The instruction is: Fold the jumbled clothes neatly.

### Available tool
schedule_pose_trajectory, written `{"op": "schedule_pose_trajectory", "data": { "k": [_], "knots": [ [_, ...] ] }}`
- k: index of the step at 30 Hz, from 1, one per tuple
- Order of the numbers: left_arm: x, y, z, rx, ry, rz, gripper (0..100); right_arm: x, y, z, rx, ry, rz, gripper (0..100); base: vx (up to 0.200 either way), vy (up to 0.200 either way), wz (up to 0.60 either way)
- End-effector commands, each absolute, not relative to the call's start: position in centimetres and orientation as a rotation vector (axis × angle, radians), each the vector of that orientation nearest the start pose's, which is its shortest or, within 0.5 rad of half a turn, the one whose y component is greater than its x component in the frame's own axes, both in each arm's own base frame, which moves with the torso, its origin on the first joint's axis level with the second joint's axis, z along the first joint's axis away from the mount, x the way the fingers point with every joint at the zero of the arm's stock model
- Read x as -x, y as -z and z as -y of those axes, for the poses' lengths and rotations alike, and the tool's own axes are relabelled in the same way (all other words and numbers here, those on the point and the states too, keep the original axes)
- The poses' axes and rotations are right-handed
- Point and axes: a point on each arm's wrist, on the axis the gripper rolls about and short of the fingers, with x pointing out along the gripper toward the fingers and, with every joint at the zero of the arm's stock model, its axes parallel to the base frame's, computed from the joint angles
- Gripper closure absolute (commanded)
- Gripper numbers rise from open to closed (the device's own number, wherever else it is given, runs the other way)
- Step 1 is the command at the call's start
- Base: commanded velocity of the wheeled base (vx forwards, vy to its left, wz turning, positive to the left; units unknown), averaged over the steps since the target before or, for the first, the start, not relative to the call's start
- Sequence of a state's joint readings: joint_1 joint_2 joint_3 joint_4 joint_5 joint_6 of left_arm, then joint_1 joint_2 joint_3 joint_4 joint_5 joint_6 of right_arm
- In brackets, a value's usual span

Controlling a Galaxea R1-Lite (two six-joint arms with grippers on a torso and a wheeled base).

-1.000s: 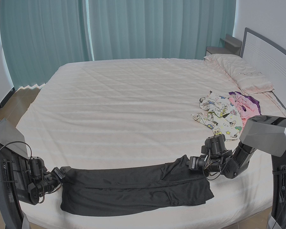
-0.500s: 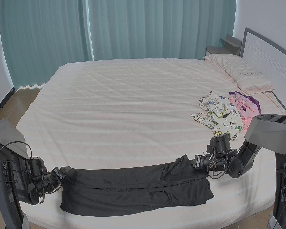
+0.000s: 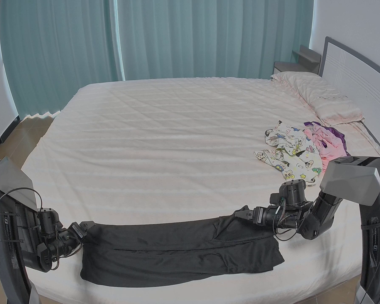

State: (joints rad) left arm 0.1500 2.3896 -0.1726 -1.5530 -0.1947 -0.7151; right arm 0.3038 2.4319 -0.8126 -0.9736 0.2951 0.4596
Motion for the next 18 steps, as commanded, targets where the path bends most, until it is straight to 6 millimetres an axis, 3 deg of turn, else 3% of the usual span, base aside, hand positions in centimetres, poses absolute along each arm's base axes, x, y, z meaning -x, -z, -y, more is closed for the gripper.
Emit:
{"op": "schedule_pose_trajectory", "data": {
  "k": [1, 2, 3, 18],
  "knots": [
    [-25.4, 4.2, -3.4, 0.801, -0.188, -0.63, 0, -35.7, 5.1, -11.5, -0.442, -0.434, -0.806, 0, 0.0, 0.0, 0.0],
    [-25.4, 4.2, -3.4, 0.801, -0.188, -0.63, 0, -35.7, 5.0, -11.4, -0.443, -0.433, -0.804, 0, 0.0, 0.0, 0.0],
    [-25.4, 4.2, -3.4, 0.801, -0.188, -0.63, 0, -35.7, 5.0, -11.4, -0.445, -0.436, -0.802, 100, 0.0, 0.0, 0.0],
    [-25.4, 4.2, -3.4, 0.8, -0.189, -0.629, 0, -34.4, 4.7, -9.7, -0.517, -0.365, -0.844, 100, 0.0, 0.0, 0.0]
  ]
}}
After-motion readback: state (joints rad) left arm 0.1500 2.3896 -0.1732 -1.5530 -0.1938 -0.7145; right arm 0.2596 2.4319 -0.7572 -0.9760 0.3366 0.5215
